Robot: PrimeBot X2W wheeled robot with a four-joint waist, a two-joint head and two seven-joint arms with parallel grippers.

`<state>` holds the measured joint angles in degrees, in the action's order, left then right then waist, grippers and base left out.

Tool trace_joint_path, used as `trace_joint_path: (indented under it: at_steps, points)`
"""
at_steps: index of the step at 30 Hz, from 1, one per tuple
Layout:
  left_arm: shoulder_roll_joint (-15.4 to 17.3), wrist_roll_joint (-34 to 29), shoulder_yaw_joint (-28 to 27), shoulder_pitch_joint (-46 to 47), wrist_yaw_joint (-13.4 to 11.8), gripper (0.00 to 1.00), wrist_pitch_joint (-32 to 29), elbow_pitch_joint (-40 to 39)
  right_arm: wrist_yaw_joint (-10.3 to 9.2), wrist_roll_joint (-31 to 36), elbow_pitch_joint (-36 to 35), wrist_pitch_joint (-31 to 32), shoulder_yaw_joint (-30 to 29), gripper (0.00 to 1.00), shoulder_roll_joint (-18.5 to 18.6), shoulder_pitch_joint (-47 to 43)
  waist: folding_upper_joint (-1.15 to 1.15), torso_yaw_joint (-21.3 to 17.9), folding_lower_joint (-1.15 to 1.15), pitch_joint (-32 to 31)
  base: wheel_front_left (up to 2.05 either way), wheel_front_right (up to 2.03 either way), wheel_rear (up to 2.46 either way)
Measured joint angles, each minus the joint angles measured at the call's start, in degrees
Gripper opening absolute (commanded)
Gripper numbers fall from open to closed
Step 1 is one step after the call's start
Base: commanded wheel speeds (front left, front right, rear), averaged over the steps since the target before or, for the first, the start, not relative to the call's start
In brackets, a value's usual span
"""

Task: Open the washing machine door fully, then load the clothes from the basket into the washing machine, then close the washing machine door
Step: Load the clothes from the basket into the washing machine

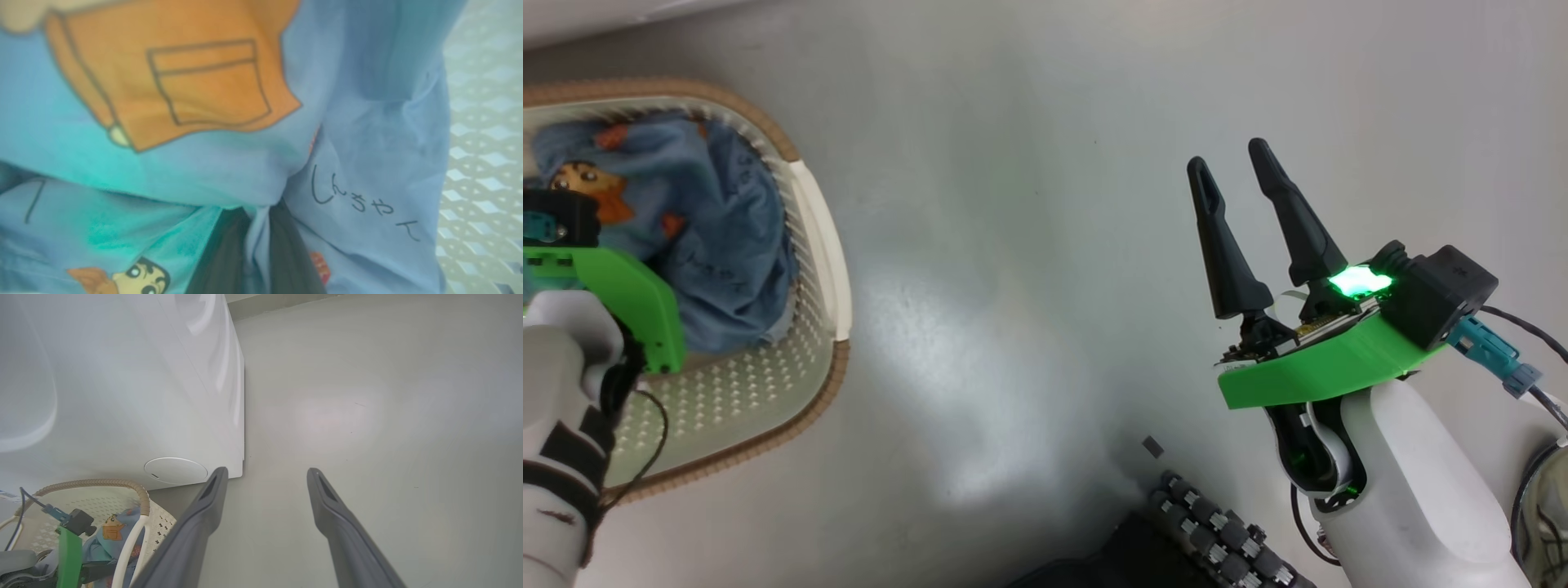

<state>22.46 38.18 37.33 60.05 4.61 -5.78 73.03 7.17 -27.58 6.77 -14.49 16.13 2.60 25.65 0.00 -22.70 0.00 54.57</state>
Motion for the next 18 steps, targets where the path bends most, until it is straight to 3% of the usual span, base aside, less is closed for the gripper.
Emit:
trace_joint_path:
  at_steps: [13,18]
  points:
    - [-3.5,5.2,-1.1,-3.3,2.6,0.00,8.6,-2.2,0.00,0.2,1.0,0.0,-1.5,1.00,1.2,0.0,0.00,2.9,0.00,-6.4,0.00,0.00,0.00]
    - [-4.3,9.2,-0.7,-7.4,2.7,0.00,10.7,-8.1,0.00,0.2,1.6,-0.1,-1.5,1.00,2.1,-0.1,0.00,4.2,0.00,-9.9,0.00,0.00,0.00]
